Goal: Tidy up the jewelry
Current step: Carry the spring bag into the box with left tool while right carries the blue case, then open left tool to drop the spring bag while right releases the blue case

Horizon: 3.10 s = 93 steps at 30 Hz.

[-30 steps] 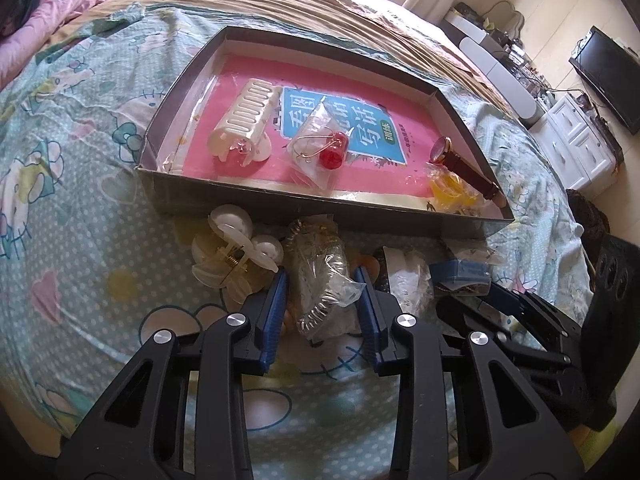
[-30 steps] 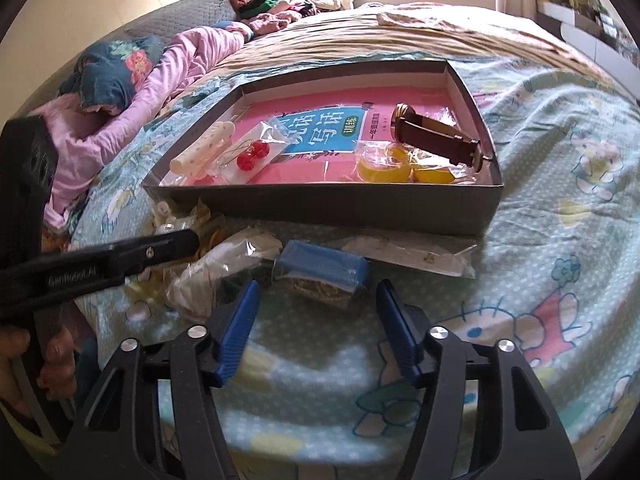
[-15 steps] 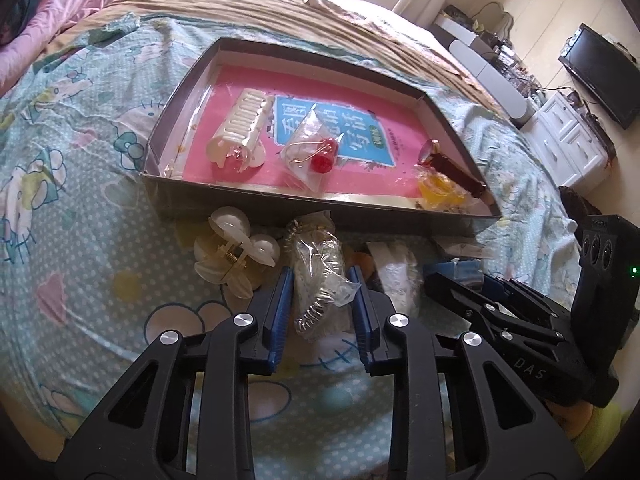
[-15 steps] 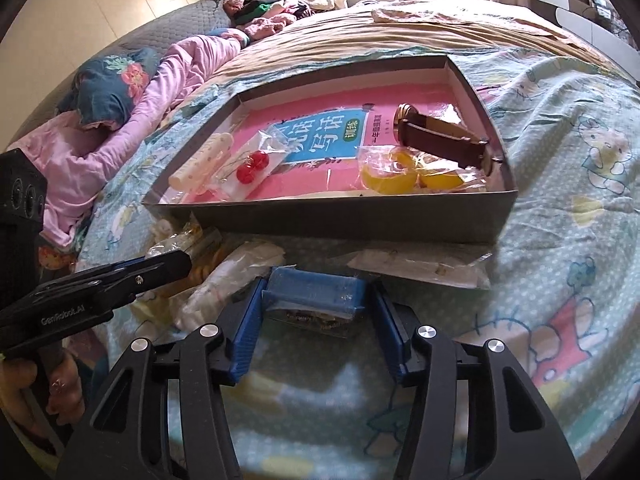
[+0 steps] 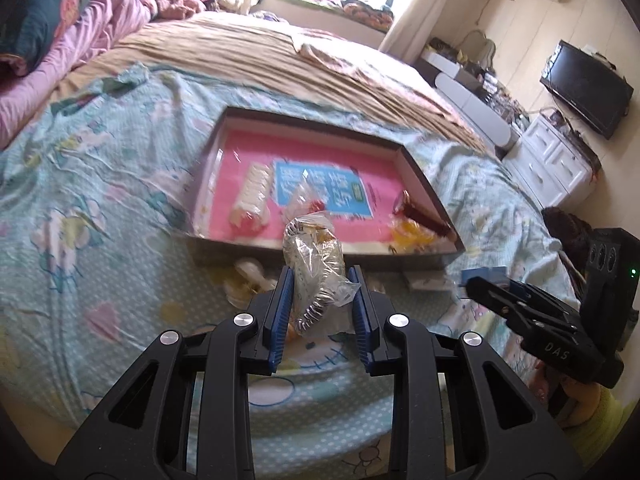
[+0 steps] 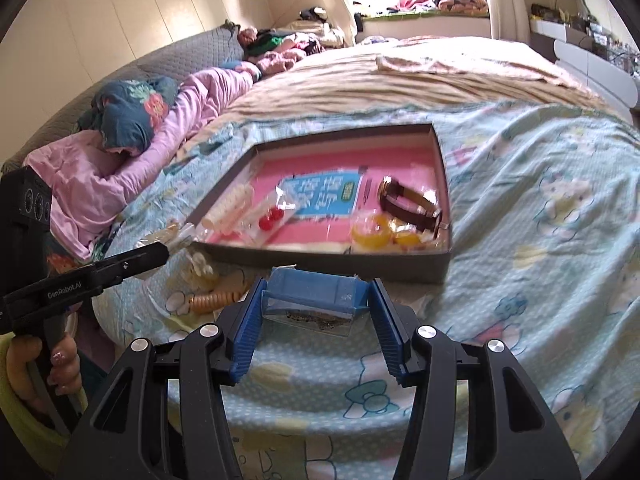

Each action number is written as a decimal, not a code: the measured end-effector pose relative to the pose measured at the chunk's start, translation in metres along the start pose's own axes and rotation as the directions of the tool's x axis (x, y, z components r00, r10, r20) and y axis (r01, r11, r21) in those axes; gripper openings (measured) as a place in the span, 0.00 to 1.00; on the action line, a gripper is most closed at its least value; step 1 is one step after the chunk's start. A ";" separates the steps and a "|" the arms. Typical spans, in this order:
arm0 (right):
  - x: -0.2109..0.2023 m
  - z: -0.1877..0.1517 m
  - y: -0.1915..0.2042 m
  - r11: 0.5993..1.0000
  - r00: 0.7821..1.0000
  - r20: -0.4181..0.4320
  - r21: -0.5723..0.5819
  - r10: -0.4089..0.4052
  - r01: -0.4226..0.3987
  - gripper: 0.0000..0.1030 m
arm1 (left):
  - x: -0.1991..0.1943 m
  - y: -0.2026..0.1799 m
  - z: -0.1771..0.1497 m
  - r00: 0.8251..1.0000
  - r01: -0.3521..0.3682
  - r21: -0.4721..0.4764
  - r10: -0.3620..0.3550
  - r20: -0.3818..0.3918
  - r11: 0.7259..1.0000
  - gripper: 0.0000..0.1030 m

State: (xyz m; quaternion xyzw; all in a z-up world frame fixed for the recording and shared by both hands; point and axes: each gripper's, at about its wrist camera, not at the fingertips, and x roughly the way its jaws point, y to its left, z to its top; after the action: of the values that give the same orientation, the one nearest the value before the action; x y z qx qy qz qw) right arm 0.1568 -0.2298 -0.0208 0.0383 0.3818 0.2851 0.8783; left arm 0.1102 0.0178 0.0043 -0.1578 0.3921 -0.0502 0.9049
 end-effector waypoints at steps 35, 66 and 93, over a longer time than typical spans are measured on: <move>-0.007 0.076 -0.015 0.995 0.978 0.189 -0.005 -0.093 0.095 0.49 | 0.010 -0.004 0.061 0.995 -0.039 0.024 0.036 0.098 0.999 0.20; 0.056 0.085 -0.057 0.977 0.972 0.096 0.022 -0.215 0.214 0.49 | 0.099 -0.035 0.048 0.997 0.058 0.162 -0.050 -0.051 0.985 0.20; 0.103 0.081 -0.059 0.975 0.975 -0.016 -0.006 -0.221 0.221 0.50 | 0.119 -0.029 0.043 0.995 0.046 0.166 -0.031 -0.096 0.985 0.27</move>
State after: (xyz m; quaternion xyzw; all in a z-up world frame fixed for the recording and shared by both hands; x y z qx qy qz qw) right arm 0.2964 -0.2122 -0.0471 -0.0083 0.3905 0.1868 0.9014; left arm 0.2237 -0.0244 -0.0411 -0.0859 0.4250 -0.1079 0.8946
